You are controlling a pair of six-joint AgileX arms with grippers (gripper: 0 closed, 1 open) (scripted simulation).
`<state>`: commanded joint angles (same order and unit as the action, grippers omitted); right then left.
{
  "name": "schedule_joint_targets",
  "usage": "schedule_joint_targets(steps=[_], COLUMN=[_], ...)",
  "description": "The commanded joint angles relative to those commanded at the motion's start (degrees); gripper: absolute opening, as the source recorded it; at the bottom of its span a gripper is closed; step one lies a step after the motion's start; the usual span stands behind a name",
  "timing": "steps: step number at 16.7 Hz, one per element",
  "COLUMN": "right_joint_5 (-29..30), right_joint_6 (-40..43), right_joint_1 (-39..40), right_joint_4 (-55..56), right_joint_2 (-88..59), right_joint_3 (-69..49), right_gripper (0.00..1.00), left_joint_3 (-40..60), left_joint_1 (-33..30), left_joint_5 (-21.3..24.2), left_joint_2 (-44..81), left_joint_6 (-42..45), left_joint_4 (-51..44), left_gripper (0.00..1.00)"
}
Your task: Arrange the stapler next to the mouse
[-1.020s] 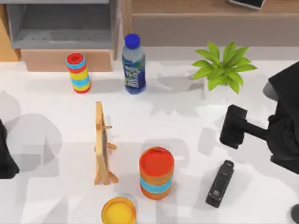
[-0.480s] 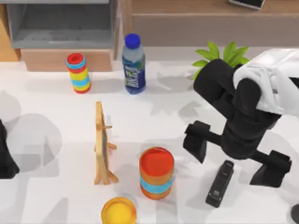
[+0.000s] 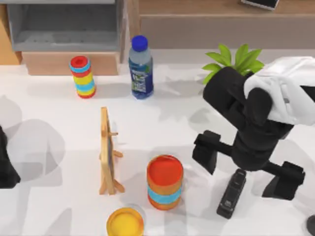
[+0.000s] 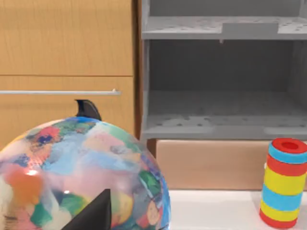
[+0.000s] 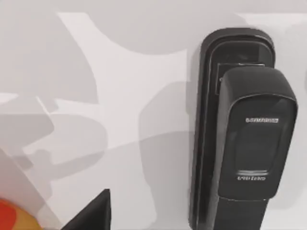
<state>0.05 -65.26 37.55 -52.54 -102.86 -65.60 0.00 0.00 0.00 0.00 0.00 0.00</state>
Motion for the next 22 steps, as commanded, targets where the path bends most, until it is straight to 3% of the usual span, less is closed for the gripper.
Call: schedule_joint_targets(steps=[6, 12, 22], right_joint_5=[0.0, -0.1, -0.1], right_joint_6=[-0.3, -0.4, -0.4], right_joint_1=[0.3, 0.5, 0.5], right_joint_4=[8.2, 8.8, 8.8], right_joint_2=[-4.0, -4.5, -4.5], right_joint_3=[4.4, 4.4, 4.4], right_gripper=[1.0, 1.0, 0.25], left_joint_3=[0.0, 0.0, 0.0], left_joint_1=[0.0, 0.0, 0.0], left_joint_5=[0.0, 0.0, 0.0], left_joint_2=[0.0, 0.0, 0.0], left_joint_6=[0.0, 0.0, 0.0], left_joint_4=[0.0, 0.0, 0.0], left_gripper=[1.0, 1.0, 1.0])
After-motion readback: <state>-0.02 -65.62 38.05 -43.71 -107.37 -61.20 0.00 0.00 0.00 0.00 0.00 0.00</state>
